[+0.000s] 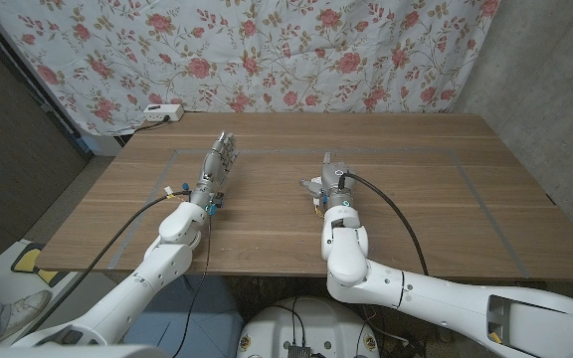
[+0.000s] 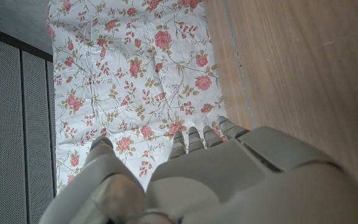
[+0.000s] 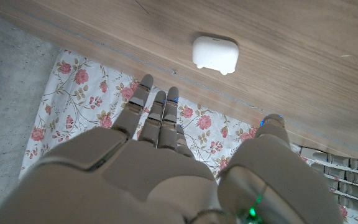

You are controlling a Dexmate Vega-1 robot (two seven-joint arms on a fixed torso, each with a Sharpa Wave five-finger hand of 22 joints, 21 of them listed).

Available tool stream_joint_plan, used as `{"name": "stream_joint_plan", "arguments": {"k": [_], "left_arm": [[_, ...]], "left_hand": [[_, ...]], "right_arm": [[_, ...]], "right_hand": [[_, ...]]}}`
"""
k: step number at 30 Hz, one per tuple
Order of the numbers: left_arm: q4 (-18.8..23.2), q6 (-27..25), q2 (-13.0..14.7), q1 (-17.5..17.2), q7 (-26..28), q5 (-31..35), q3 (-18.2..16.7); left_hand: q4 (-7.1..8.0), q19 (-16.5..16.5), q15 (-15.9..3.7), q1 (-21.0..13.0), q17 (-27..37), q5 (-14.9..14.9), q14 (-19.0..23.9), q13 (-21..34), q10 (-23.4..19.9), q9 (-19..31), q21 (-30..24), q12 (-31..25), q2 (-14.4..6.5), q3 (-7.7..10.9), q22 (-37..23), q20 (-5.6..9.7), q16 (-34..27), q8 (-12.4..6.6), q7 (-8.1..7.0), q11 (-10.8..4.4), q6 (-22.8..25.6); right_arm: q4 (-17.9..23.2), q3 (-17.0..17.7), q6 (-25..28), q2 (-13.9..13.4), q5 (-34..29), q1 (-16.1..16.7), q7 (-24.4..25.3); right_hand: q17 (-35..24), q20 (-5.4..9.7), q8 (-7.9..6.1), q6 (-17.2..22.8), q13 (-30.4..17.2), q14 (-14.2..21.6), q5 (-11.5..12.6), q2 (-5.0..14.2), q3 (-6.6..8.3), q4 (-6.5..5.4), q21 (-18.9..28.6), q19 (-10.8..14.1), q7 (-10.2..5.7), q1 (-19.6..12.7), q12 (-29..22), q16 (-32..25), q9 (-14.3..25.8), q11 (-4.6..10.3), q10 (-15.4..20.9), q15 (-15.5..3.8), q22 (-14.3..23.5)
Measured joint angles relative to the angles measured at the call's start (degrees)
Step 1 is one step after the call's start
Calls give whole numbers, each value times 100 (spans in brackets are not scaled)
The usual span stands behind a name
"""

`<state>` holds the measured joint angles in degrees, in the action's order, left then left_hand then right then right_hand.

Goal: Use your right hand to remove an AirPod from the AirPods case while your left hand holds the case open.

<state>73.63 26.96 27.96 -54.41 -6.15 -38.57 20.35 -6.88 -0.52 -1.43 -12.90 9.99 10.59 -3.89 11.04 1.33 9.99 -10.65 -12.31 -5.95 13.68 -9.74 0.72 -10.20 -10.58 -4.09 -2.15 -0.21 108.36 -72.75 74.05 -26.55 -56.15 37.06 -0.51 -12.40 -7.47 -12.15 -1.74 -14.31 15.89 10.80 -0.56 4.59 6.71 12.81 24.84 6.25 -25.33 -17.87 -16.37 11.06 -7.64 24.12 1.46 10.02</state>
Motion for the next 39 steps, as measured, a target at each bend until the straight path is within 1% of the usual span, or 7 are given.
{"name": "stream_joint_plan", "arguments": {"k": [10,13,18,23,28,31,39], "left_arm": [[-10,23,-4,-1,-15,-10,-7],[-10,25,-4,-12,-15,-10,-7],[18,26,0,-36,-14,-10,-8],[65,26,21,-67,3,-5,-11],[94,32,31,-93,13,-2,-18],[122,36,37,-109,17,-1,-20],[168,53,35,-148,31,-4,-25]], "left_hand": [[-16,0,0,0,0,0,0,0,0,0,0,0,0,16,0,0,0,0,0,0,0],[-16,0,0,0,0,0,0,0,0,0,0,0,0,16,0,0,0,0,0,0,0],[-16,0,0,0,0,0,0,0,0,0,0,0,0,16,0,0,0,0,0,0,0],[-16,0,0,0,0,0,0,0,0,0,0,0,0,16,0,0,0,0,0,0,0],[-16,0,0,0,0,0,0,0,0,0,0,0,0,16,0,0,0,0,0,0,0],[-16,0,0,0,0,0,0,0,0,0,0,0,0,16,0,0,0,0,0,0,0],[-16,0,0,0,0,0,0,0,0,0,0,0,0,16,0,0,0,0,0,0,0]], "right_arm": [[-138,-142,88,43,212,-146,106],[-164,-182,127,49,271,-185,148],[-206,-258,212,59,418,-246,259],[-241,-322,266,64,579,-300,390],[-257,-370,315,63,736,-344,511],[-268,-411,360,64,869,-384,625],[-288,-519,424,61,1172,-488,866]], "right_hand": [[0,0,0,0,0,-42,0,2,0,0,-35,0,0,-3,0,0,0,0,0,0,0],[1,-2,0,0,0,-44,23,54,0,0,-71,-14,0,-55,0,23,0,0,0,-3,-1],[1,18,0,0,-18,-264,23,83,34,34,-139,-190,-1,-84,47,129,0,12,-12,22,-3],[1,30,0,-2,-23,-381,23,98,49,49,-162,-219,-3,-147,73,177,0,-2,-44,51,-16],[1,30,29,-22,-23,-390,22,112,73,73,-162,-219,-22,-161,73,199,0,29,-74,60,-16],[1,30,29,-22,-22,-390,23,118,72,72,-162,-219,-22,-167,92,200,0,-2,-105,60,-16],[2,51,29,-44,-49,-390,22,142,72,72,-161,-239,-1,-191,113,200,0,59,-166,60,-16]]}}
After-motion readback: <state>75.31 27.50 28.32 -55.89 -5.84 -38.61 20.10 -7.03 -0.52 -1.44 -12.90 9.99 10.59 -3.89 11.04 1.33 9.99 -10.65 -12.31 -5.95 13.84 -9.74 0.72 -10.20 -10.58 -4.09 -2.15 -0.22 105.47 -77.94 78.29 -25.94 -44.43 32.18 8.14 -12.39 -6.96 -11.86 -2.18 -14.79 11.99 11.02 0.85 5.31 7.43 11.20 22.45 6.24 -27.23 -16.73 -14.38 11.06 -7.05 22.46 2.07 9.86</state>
